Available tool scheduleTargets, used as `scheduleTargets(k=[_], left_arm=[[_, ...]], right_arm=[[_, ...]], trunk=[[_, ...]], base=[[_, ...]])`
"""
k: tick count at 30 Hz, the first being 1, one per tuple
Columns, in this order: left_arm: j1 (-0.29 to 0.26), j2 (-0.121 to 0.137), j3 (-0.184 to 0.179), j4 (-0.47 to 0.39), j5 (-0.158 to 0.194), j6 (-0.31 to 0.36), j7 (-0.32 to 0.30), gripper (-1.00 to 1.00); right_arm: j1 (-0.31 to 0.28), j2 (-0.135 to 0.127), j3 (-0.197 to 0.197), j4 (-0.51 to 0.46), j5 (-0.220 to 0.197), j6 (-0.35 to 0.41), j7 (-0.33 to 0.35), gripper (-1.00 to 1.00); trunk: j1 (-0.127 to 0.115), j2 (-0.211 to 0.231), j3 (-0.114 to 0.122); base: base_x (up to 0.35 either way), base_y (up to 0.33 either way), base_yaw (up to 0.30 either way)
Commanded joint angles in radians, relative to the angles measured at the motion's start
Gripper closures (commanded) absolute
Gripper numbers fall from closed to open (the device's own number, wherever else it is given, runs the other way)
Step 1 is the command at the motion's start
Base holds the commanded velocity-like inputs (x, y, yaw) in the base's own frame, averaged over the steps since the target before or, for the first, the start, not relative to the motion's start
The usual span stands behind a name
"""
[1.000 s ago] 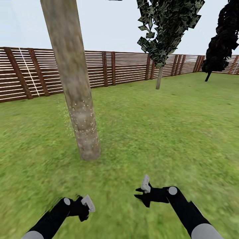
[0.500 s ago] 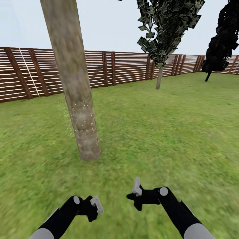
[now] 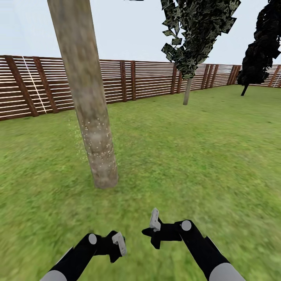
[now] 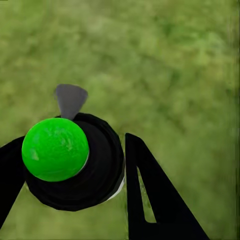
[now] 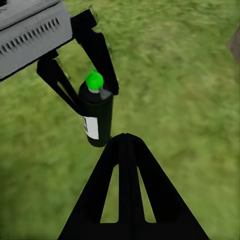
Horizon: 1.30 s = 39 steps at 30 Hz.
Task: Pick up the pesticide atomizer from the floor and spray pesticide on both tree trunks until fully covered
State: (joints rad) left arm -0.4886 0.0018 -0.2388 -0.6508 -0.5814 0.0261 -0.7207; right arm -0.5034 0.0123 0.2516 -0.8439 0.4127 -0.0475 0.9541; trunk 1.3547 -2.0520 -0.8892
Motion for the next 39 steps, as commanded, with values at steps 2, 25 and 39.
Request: scheduleTargets(k=[2,25,39], left_arm=[[-0.001,0.001,0.001,0.009,0.001,-0.016,-0.041,1.0],[-0.007,-0.048,0.004,-0.001,0.083,-0.073,-0.1,1.0],[-0.007,-0.062,0.006,-0.004,0.158,-0.117,-0.158,1.0]], right_arm=[[0.0,0.0,0.0,0.0,0.0,0.0,0.0,1.0],[0.0,0.0,0.0,0.003,0.0,0.0,-0.002,1.0],[0.0,0.0,0.001,0.003,0.002,0.0,-0.002,1.0]], trunk=[[0.0,0.0,0.0],[0.0,0.0,0.0],[0.0,0.0,0.0]], base=[[0.0,0.0,0.0],[0.0,0.0,0.0],[0.0,0.0,0.0]])
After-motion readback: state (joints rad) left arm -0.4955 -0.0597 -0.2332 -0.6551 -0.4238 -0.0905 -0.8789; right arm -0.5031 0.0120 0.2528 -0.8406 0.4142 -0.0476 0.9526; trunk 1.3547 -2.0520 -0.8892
